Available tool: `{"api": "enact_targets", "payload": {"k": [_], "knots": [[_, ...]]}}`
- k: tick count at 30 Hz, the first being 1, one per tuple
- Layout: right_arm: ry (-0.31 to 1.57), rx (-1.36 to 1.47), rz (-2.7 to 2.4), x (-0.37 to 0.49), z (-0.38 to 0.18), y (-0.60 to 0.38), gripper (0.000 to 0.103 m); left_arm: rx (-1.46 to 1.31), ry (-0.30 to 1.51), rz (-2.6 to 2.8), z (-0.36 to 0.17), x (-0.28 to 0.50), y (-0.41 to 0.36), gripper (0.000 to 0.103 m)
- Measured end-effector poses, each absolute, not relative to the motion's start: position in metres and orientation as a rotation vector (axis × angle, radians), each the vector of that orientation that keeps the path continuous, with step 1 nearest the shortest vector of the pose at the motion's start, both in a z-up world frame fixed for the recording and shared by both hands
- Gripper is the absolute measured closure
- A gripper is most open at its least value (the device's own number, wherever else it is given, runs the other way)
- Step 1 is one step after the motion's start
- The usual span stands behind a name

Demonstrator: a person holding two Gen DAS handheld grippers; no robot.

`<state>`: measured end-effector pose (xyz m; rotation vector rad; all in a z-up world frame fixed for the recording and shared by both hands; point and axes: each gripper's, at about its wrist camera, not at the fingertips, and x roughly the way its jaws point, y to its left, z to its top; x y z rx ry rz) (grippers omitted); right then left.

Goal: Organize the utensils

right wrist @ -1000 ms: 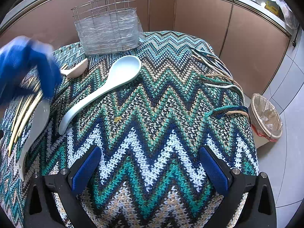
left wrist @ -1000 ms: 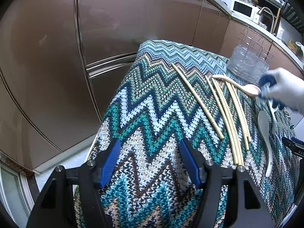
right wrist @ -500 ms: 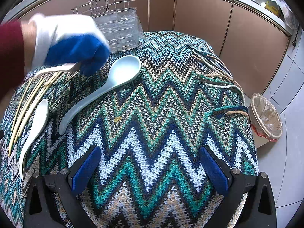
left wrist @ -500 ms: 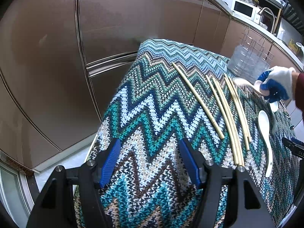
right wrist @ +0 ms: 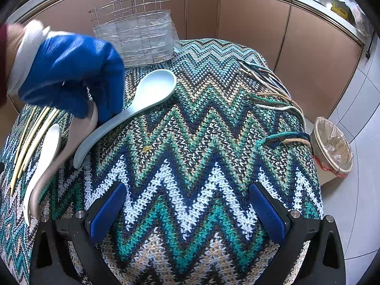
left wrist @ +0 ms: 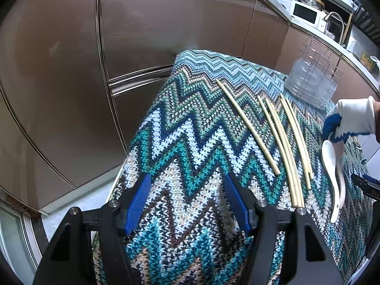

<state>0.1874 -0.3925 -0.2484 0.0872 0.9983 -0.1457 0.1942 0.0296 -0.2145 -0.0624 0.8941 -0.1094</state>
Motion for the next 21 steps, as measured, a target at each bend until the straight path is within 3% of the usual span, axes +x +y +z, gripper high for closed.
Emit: {"api": "enact_targets", "payload": {"k": [21], "knots": [[0.999, 0.088, -0.146, 0.1898, -0.2489, -0.3928, 0.000, -0.087, 0.885, -0.117, -0.2135, 0.1919, 0.0336, 0.041]]}}
